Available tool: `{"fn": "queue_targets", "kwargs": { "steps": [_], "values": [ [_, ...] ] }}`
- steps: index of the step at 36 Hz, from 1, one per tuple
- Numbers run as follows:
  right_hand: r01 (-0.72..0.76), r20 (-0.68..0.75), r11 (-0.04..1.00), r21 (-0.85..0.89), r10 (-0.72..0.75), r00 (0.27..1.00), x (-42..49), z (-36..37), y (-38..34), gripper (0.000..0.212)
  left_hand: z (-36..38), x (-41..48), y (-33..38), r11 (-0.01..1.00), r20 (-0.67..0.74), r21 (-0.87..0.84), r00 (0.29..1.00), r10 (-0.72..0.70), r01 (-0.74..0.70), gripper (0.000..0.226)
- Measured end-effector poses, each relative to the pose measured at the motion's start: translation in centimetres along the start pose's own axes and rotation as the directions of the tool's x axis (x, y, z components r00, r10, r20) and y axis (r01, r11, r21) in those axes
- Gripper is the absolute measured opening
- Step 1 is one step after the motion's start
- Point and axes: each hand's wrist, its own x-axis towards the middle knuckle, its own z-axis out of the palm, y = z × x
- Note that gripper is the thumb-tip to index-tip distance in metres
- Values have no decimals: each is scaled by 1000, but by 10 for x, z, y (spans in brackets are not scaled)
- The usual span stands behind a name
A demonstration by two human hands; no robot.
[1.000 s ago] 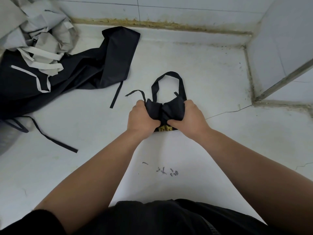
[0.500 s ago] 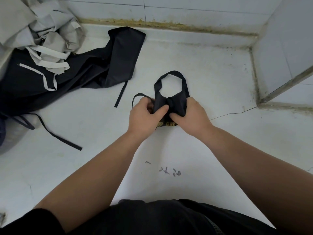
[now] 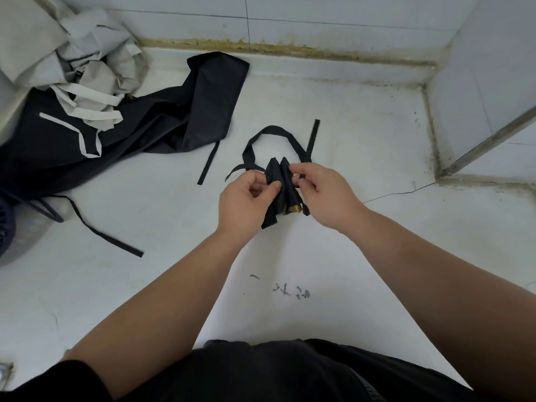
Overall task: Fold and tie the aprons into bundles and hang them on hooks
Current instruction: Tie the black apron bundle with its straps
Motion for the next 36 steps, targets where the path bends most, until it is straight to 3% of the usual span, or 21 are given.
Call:
{"fn": "queue_targets", "kwargs": {
  "steps": [4,9,13,18,21,24,29,31,36],
  "values": [
    [94,-77,992,-88,-100,992,-1,2,0,38,2,-3,1,983,-121,142,984,131,-114,12],
    [122,-153,990,-67,-131,979,-2,9,-5,28,1,-6,-2,949,-242,122,919,311,-290,14],
    [52,-133,997,-53,-58,989,0,11,-4,9,3,-8,-4,928,-201,93,906,373,-361,21],
    [131,-120,982,-136,-147,982,-2,9,-2,30,4,-7,-9,912,-132,114,904,407,-394,21],
    [135,-118,985,-106,-147,982,-5,10,0,41,3,-6,-9,923,-77,77,921,383,-377,19],
    [84,-127,993,-79,-94,987,-3,12,3,24,3,-9,-3,939,-25,15,938,345,-344,20],
    [30,-185,1000,9,-28,982,-3,10,-1,23,0,-13,7,983,42,-124,989,144,-137,31],
    [28,-195,999,42,-20,981,-4,7,-3,22,-3,-14,9,976,80,-206,993,91,-73,23],
    [133,-15,991,-35,-133,991,-6,5,-6,27,-3,-15,9,973,133,-216,986,106,-75,14]
  ]
}}
